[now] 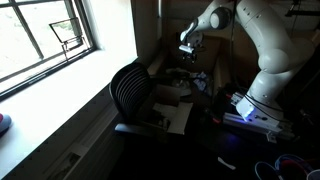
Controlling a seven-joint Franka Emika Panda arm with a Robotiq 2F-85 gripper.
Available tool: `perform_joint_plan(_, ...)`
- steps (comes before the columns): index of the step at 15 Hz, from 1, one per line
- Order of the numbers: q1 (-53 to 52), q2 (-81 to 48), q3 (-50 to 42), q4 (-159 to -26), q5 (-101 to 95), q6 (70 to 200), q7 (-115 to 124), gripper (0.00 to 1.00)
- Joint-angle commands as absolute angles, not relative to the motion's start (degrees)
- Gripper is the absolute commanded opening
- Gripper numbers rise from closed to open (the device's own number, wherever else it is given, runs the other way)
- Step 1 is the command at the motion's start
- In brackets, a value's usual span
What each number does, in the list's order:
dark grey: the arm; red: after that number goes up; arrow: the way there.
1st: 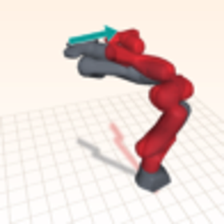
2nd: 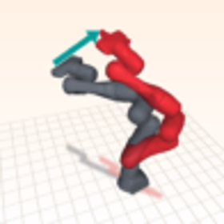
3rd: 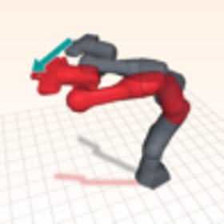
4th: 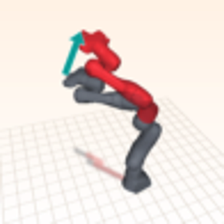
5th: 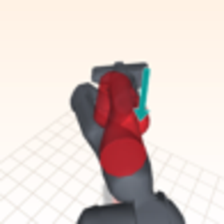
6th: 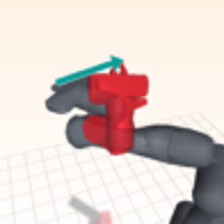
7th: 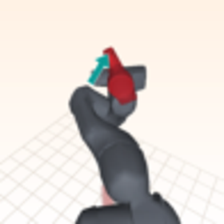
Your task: Take the belt from the couch, hang it on the chair, then put it back on the couch
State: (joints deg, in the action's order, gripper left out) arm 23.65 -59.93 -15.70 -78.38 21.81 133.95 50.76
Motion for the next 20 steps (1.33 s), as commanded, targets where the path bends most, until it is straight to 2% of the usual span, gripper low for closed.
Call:
perform_joint_plan(1, 26.1, -72.0, -18.7, -64.4, 21.8, 132.8, 61.2, 1.00)
perform_joint_plan(2, 26.0, -73.7, -20.2, -62.1, 20.6, 129.4, 65.0, 1.00)
perform_joint_plan(3, 26.5, -68.9, -17.3, -69.2, 20.3, 133.6, 60.1, 1.00)
perform_joint_plan(7, 26.3, -75.2, -19.5, -62.6, 18.6, 130.7, 66.6, 1.00)
perform_joint_plan(9, 26.6, -77.8, -20.5, -61.3, 16.7, 127.0, 70.1, 1.00)
perform_joint_plan(13, 30.7, -83.2, -19.4, -54.0, 17.5, 110.9, 72.1, 1.00)
perform_joint_plan(14, 27.8, -80.3, -20.5, -60.2, 17.1, 117.5, 71.4, 1.00)
perform_joint_plan(17, 29.6, -82.6, -20.2, -56.8, 17.2, 113.6, 71.5, 1.00)
perform_joint_plan(20, 27.1, -79.8, -19.5, -63.6, 19.2, 128.7, 68.8, 1.00)
